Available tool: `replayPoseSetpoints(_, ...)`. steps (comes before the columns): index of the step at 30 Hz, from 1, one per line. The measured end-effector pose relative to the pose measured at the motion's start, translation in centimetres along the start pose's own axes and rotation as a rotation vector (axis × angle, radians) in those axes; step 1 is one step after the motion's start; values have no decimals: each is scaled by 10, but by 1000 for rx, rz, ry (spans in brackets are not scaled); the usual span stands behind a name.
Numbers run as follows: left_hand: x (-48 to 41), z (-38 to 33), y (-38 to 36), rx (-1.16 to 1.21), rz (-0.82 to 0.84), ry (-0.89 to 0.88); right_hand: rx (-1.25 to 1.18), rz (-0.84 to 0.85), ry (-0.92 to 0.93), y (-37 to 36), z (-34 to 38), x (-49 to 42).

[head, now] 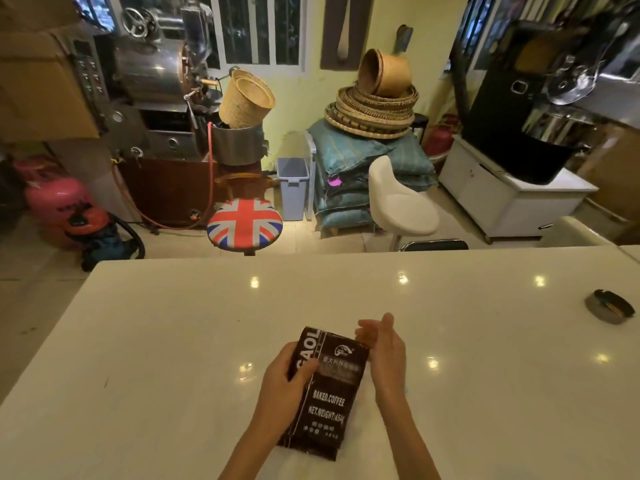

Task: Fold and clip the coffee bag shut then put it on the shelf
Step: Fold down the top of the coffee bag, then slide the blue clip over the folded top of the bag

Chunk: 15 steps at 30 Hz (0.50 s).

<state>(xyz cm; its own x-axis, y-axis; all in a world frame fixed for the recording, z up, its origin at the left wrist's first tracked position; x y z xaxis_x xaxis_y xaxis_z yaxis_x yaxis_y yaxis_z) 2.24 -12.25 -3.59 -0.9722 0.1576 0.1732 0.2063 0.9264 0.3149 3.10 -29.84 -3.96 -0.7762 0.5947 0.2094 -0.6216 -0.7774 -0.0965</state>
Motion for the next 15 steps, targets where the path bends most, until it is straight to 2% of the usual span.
replayPoseSetpoints(2, -3, 15, 5, 39, -90, 42, 485, -15, 208, 28, -6, -16)
replayPoseSetpoints(4, -5, 26, 9, 65, -147, 77, 922, 46, 283, 48, -21, -24)
replayPoseSetpoints(6, -6, 33, 11, 95, -167, 100, 1085, 143, 357, 57, -37, -26)
replayPoseSetpoints(8, -6, 35, 11, 120, -169, 122, 988, 202, 358, 58, -37, -22)
replayPoseSetpoints(12, -5, 37, 10, 167, -177, 126, 532, 436, 178, 56, -10, -23)
replayPoseSetpoints(15, -5, 40, 10, 171, -191, 122, 488, 657, 155, 43, 6, -17)
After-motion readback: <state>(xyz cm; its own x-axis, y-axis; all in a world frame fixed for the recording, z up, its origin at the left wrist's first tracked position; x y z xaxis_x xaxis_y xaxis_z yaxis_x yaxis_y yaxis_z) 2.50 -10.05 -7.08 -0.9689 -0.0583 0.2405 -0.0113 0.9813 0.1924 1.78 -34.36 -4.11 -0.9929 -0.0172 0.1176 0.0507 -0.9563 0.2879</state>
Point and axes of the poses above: each hand's wrist, its own x-axis away from the middle knuckle, its own y-axis out of the back of the hand, z = x × y, the point moved 2 cm from there along -x, towards the middle knuckle, and after that the axes turned 14 degrees about -x, right-handed, at the moved point
